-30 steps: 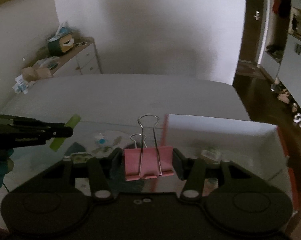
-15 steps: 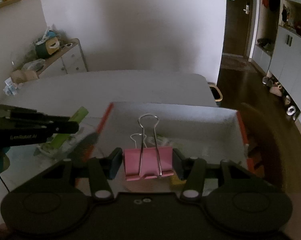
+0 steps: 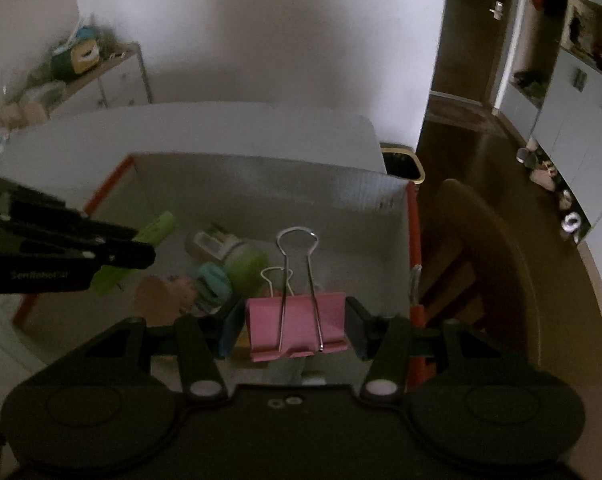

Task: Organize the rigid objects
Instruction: 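Release the highlighter with the left tool while the right tool drops the pink clip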

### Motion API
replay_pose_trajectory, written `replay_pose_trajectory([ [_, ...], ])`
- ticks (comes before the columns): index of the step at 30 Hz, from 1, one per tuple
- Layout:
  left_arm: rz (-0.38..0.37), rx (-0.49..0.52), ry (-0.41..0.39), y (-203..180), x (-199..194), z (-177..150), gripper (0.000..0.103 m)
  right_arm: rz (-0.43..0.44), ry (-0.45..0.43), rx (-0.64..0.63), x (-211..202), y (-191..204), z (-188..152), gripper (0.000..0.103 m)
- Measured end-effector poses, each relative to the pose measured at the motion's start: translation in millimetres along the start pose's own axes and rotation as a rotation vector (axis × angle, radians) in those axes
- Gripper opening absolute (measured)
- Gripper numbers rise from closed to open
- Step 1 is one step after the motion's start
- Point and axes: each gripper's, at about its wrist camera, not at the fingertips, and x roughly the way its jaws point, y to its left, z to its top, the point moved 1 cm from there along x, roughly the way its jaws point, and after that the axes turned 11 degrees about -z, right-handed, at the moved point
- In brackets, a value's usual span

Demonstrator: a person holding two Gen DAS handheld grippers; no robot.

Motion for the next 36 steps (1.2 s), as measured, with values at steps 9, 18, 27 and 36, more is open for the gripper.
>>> replay_pose_trajectory([
  [9,0.05,-0.016,0.044,0.3,37.3,11.5,0.016,0.001,0.026,-0.088,26.8,5.6,-6.6,0.053],
  [18,0.08,-0.07,0.095,9.7,57.0,14.6,0.016,-0.048,0.014,-0.213,32.2,17.7,-9.3,0.053],
  [27,0.075,-0.095,0.151,14.4,65.8,16.2,0.016,-0.076,0.008,-0.238,29.5,14.2,-9.8,0.067],
  [36,0.067,-0.111,0.162,15.9,64.5,16.9,0.016,-0.024,0.011,-0.129,17.5,-6.9,-7.0,0.07],
])
